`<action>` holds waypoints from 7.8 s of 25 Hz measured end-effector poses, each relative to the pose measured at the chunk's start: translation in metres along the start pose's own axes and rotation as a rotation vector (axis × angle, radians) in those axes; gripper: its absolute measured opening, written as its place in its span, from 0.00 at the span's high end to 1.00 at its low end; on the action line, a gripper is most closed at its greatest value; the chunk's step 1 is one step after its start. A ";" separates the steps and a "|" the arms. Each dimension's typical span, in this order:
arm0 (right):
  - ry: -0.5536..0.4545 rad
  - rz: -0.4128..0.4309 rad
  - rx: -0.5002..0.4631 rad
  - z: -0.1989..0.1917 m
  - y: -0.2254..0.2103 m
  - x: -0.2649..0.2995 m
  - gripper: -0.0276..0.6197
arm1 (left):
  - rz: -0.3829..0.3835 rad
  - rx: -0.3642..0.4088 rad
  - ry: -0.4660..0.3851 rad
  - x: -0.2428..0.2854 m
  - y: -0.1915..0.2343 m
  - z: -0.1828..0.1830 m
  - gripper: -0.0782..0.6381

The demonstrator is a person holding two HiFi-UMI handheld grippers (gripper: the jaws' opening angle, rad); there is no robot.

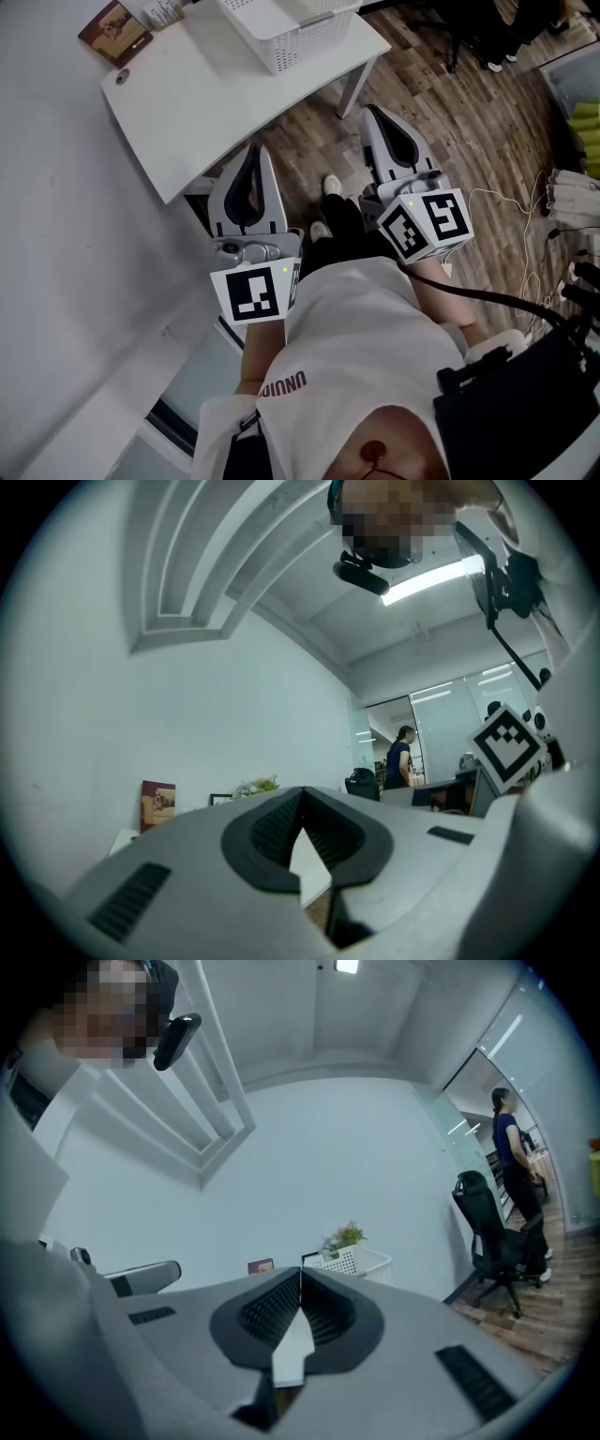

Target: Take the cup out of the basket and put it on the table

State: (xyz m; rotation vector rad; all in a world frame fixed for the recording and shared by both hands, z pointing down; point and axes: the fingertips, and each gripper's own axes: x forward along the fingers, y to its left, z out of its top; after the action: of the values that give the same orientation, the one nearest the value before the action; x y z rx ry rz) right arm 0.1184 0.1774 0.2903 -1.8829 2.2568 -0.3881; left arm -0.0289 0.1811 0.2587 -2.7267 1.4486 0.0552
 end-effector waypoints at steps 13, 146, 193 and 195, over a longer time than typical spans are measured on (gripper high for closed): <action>-0.087 0.030 -0.020 0.038 -0.039 0.085 0.93 | 0.034 0.030 -0.042 0.076 0.036 0.000 0.88; 1.032 1.067 -0.990 -0.196 -0.077 0.334 0.90 | 0.398 -0.045 0.085 0.250 0.202 -0.037 0.88; 0.419 0.801 -1.075 -0.026 -0.004 0.372 0.90 | 0.450 0.002 0.029 0.215 0.204 -0.020 0.88; 0.400 0.804 -1.074 -0.021 0.003 0.371 0.90 | 0.458 0.002 0.025 0.211 0.205 -0.018 0.88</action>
State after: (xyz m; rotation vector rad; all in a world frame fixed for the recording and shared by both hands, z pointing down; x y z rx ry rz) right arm 0.0414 -0.1847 0.3214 -0.9070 3.6365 0.7779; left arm -0.0808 -0.1087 0.2589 -2.3411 2.0426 0.0370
